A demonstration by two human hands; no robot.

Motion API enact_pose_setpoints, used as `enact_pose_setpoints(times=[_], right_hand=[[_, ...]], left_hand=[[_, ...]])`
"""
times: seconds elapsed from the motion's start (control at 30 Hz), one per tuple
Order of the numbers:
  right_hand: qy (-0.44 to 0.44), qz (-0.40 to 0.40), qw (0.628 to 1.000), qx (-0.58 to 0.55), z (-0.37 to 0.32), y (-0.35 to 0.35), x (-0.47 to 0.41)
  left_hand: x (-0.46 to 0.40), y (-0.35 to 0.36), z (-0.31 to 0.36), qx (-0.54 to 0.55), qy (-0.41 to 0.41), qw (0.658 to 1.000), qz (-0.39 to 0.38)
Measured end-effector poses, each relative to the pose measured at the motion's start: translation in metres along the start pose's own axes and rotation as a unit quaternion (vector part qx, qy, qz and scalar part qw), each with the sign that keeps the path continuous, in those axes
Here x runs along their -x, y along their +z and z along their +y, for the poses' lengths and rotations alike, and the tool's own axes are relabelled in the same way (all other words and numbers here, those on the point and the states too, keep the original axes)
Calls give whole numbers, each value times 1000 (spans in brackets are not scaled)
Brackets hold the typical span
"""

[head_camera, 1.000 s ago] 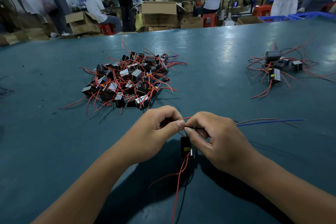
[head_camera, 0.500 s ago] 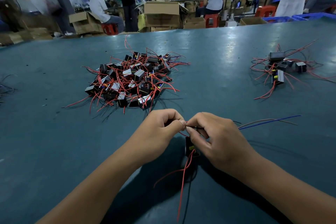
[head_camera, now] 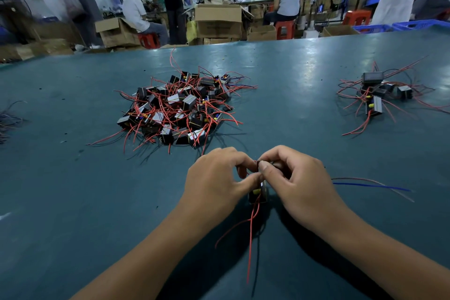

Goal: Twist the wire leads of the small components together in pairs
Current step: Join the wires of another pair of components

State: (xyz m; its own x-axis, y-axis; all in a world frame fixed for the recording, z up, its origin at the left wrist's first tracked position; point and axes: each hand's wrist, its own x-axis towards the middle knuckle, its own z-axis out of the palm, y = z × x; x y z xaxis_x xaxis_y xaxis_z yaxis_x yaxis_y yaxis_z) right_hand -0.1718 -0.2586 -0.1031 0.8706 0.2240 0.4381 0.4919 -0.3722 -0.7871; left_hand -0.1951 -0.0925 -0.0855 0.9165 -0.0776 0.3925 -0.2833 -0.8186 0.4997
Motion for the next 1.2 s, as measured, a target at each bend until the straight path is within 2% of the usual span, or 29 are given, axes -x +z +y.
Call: enact_pose_setpoints(times=[0.17, 0.4, 0.53, 0.73, 0.83, 0.93, 1.2], right_hand=[[16, -5, 1000, -24, -1, -2, 0], [13, -19, 1000, 12, 3, -12, -4], [-4, -55, 998, 30, 0, -19, -3], [-59, 2, 992, 116, -1, -34, -13], [-45, -56, 986, 151, 5, -34, -15], [-40, -81, 985, 151, 10, -32, -13], [-40, -53, 988, 136, 11, -34, -15]], left_hand=[[0, 4, 0, 17, -7, 1000, 10], [-8, -6, -13, -52, 62, 996, -20], [-10, -8, -19, -28, 75, 995, -62], [-11, -9, -23, 11, 83, 993, -84], [-11, -9, -25, 44, 79, 993, -82], [-12, -8, -26, 58, 90, 990, -89], [-12, -9, -29, 37, 107, 989, -96]])
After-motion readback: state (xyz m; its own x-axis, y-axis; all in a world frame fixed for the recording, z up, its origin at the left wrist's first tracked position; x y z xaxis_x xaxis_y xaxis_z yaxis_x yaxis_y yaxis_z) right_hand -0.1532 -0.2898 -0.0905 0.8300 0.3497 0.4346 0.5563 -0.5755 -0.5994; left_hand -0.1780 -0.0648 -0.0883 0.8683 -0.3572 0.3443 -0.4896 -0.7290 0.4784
